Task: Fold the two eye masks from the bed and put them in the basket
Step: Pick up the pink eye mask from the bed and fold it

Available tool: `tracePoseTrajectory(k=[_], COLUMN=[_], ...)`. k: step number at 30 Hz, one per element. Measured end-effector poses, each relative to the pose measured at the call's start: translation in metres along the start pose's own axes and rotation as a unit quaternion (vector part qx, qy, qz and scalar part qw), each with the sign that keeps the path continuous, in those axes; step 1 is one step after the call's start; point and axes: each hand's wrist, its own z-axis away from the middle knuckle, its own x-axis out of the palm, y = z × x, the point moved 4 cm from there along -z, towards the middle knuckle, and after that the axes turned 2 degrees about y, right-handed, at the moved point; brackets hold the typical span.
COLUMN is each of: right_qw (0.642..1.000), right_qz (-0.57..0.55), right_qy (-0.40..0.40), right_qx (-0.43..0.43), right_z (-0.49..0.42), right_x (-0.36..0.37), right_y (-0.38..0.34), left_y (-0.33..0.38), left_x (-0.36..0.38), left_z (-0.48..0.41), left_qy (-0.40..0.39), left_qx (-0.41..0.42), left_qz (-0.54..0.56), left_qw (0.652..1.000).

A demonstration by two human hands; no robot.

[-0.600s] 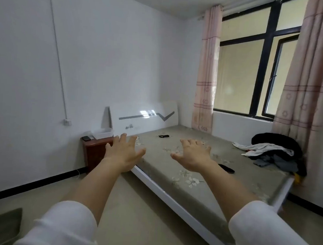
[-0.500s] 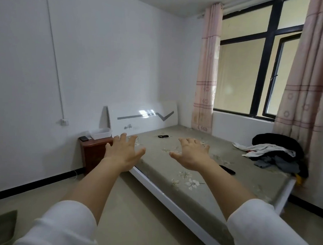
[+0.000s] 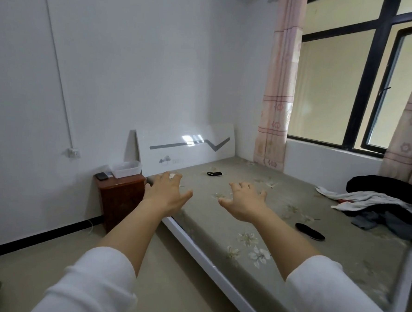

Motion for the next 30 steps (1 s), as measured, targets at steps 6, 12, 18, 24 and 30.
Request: tracePoseTrajectory(k=[6,12,18,24,30], right_qw=[1.0,0.999,0.998,0.996,0.995], right_qz=[-0.007,-0.026,-0.027,-0.02,-0.006], right_qy=[-0.013,0.0,-0.007,-0.019,-0.024], right_qx=[0.006,0.029,0.063,0.081,0.098], right_z=[-0.108,-0.238,-0.364,-0.487,-0.626], right_x=[0.04,0.075,0.105,0.148,0.195], right_y=[-0.022,-0.058,-0.088,-0.097,-0.078], left_y=[-0.039,-0.107,-0.158,-0.185,-0.203], left_x=[0.04,0.071,0.096,0.147,0.222], left_z=[-0.102,-0.233,-0.362,-0.483,-0.62], left_qy=[-0.022,-0.029,-0.036,-0.05,-0.078], left_qx=[0.011,0.023,0.046,0.068,0.069], left_qz=[0.001,-0.018,-0.014,-0.002,0.013], left_qw=[1.0,0.999,0.998,0.996,0.995])
